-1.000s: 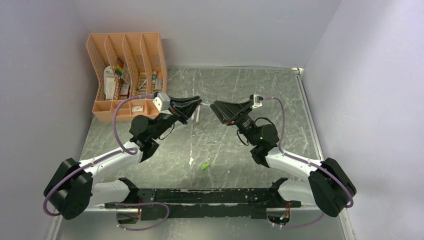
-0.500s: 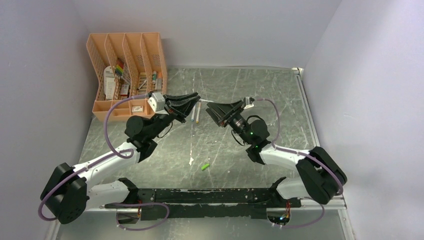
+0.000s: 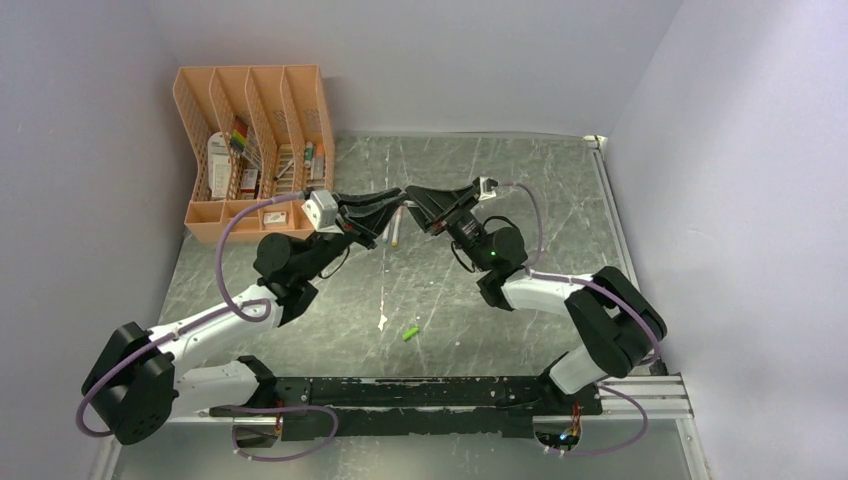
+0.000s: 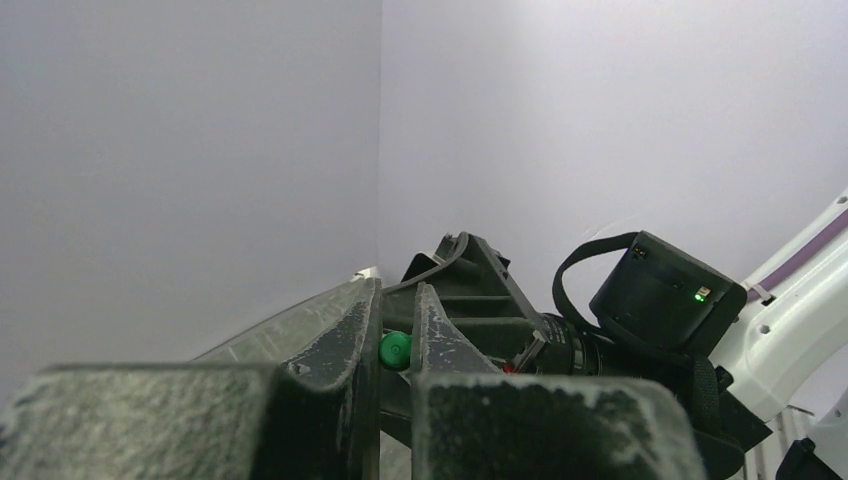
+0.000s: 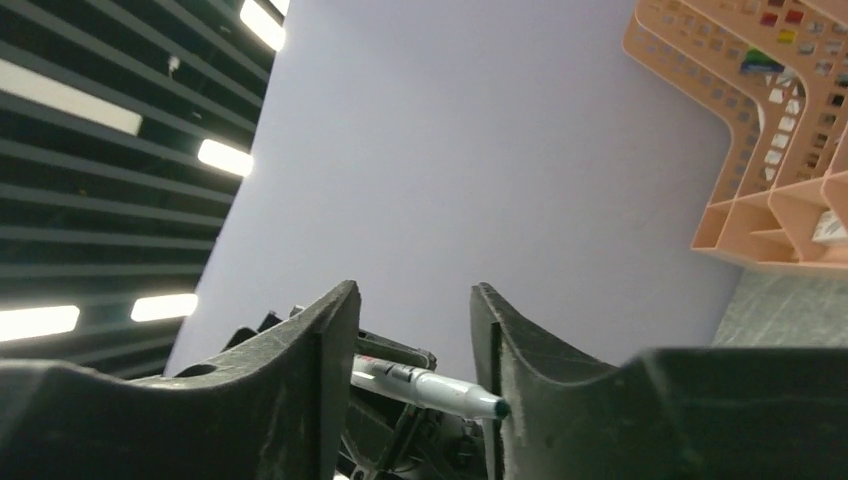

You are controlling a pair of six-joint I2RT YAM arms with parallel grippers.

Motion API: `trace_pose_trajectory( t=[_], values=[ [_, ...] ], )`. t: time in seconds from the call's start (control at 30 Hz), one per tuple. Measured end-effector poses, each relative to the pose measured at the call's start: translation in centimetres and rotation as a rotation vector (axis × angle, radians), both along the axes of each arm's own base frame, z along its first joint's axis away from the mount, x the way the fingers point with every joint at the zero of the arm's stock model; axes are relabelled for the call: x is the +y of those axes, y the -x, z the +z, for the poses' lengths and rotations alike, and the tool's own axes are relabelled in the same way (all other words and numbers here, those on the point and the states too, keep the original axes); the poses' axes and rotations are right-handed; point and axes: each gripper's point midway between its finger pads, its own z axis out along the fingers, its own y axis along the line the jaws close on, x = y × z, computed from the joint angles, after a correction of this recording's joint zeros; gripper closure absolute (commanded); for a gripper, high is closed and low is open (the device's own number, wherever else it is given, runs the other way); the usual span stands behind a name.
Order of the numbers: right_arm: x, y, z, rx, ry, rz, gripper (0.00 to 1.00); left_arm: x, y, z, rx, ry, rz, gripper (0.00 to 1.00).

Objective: Insert the pens into the pen caps

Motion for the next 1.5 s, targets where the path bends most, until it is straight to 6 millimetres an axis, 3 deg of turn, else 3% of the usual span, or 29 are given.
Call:
trace_pose_trajectory(
  t=[0.07,0.17,0.23,0.33,0.47,0.6,0.7,0.77,0.87,0.9,1.0,1.1,1.17,1.23,1.37,1.5],
  values=[
    [0.1,-0.2,-0.4,0.018,-0.012,0.009,0.63,-0.1,-0.1,-0.1,-0.006,-0.006,0.005,0.93],
    [0.0,-0.5,-0.6,0.044,-0.028,0.011,0.82,-0.4,-0.4,-0.5,-0.006,-0.012,0.018,0.93],
    [-0.6,-0.8,0.0,0.057,-0.063,0.004,0.89,-0.4,-0.5,-0.5,-0.007,-0.007,0.027,0.93],
    [-1.5,-0.9,1.2,0.048,-0.110,-0.008,1.00,-0.6,-0.6,-0.6,-0.003,-0.002,0.025,0.75],
    [-1.9,-0.6,1.8,0.033,-0.139,-0.004,1.00,-0.7,-1.0,-1.0,0.010,-0.006,0.036,0.43],
    [-2.0,0.1,1.7,0.016,-0.139,0.016,1.00,-1.4,-2.0,-3.7,0.112,-0.075,0.049,0.12],
    [-2.6,0.0,1.4,0.001,-0.124,0.007,1.00,-1.7,-3.0,-4.8,0.208,-0.129,0.065,0.13],
    [-3.8,-0.6,0.9,-0.009,-0.081,-0.031,1.00,-1.9,-3.6,-4.3,0.257,-0.157,0.075,0.11],
    [-5.3,-1.4,0.8,-0.048,0.036,-0.092,1.00,-1.9,-3.9,-2.0,0.283,-0.181,0.079,0.11],
    [-5.7,-1.6,1.1,-0.071,0.094,-0.115,1.00,-1.8,-3.8,-1.1,0.282,-0.183,0.075,0.03],
    [-6.4,-1.9,2.3,-0.147,0.280,-0.188,1.00,-1.8,-3.1,1.5,0.256,-0.218,0.036,0.00],
    [-6.6,-1.1,3.8,-0.260,0.466,-0.221,1.00,-2.6,-3.1,2.3,0.240,-0.306,-0.045,0.00],
    [-6.6,-0.4,4.6,-0.329,0.567,-0.218,1.00,-3.1,-3.4,1.3,0.246,-0.351,-0.115,0.00],
    [-6.7,0.1,4.6,-0.369,0.641,-0.207,1.00,-3.4,-3.4,-1.1,0.284,-0.394,-0.194,0.00],
    [-6.5,1.4,2.4,-0.387,0.749,-0.135,1.00,-4.2,-2.1,-6.6,0.400,-0.459,-0.366,0.02],
    [-6.3,2.1,0.4,-0.380,0.812,-0.070,1.00,-5.1,-0.8,-7.7,0.430,-0.462,-0.493,0.01]
  ],
)
